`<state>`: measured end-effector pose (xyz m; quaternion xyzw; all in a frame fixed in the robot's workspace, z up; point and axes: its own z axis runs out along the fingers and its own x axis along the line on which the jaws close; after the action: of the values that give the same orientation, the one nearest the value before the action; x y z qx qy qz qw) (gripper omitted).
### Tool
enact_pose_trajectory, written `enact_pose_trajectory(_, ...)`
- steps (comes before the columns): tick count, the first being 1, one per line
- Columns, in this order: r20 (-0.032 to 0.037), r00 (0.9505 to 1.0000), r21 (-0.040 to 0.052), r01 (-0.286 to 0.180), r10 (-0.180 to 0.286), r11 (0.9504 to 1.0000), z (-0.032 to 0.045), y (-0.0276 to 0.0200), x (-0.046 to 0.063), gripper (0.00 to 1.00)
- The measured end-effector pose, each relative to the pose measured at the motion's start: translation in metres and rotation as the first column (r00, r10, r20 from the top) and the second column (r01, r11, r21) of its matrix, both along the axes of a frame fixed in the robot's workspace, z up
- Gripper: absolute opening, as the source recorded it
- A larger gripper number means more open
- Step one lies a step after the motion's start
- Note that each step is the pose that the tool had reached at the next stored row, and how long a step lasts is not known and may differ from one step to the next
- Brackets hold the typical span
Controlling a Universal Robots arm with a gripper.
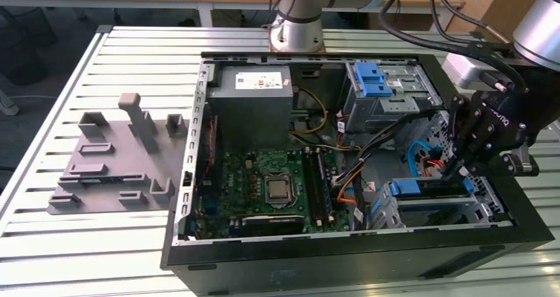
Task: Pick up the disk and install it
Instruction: 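Insert the first disk wire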
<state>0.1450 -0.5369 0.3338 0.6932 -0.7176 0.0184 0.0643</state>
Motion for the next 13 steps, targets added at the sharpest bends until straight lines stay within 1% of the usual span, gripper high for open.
enact_pose_trajectory(8,0.0000,1.0000,0.0028,0.000,0.000,1.0000,-0.0011,0.0000,-0.0011,0.16)
enact_pose_trajectory(13,0.0000,1.0000,0.0090,-0.005,0.005,0.9999,-0.0018,0.0000,-0.0011,0.16)
